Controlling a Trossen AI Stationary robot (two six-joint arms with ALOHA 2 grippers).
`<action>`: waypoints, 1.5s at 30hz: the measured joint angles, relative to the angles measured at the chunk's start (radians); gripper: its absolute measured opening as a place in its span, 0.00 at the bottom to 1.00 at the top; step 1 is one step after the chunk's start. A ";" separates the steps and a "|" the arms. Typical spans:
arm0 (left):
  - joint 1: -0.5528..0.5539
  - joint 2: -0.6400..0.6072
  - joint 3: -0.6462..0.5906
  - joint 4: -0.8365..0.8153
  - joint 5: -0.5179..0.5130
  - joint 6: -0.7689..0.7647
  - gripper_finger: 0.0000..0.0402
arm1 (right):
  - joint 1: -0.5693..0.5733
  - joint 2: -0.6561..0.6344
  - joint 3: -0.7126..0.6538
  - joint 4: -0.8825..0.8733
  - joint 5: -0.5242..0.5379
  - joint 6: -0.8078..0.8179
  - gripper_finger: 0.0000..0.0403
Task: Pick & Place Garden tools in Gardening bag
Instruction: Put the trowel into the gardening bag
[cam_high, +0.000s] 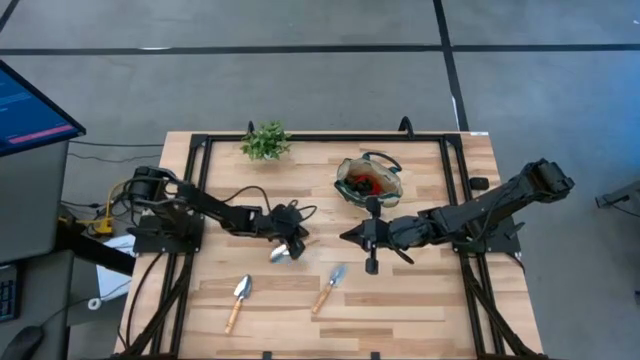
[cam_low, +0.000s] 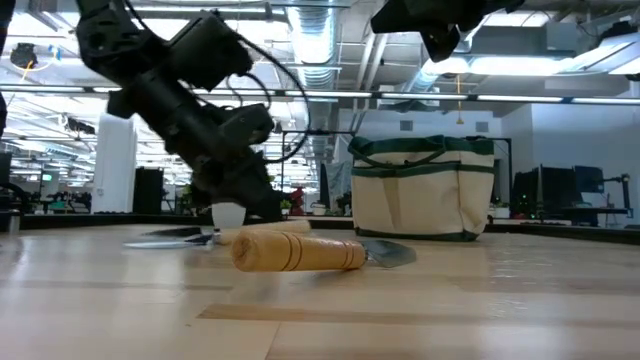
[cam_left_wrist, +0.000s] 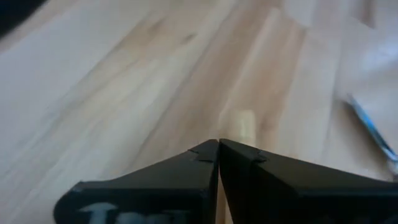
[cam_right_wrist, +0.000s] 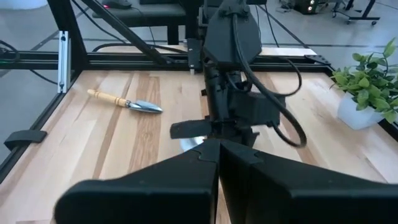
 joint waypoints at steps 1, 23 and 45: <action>0.000 0.011 0.015 0.000 0.007 0.016 0.00 | 0.000 0.000 0.000 -0.002 0.000 0.000 0.00; 0.000 -0.536 -0.157 -0.127 0.051 0.307 0.00 | -0.064 0.189 0.000 0.104 -0.138 0.166 0.00; -0.098 -0.867 -0.356 -0.095 0.150 0.395 0.00 | -0.111 0.580 0.320 -0.021 -0.266 0.260 0.00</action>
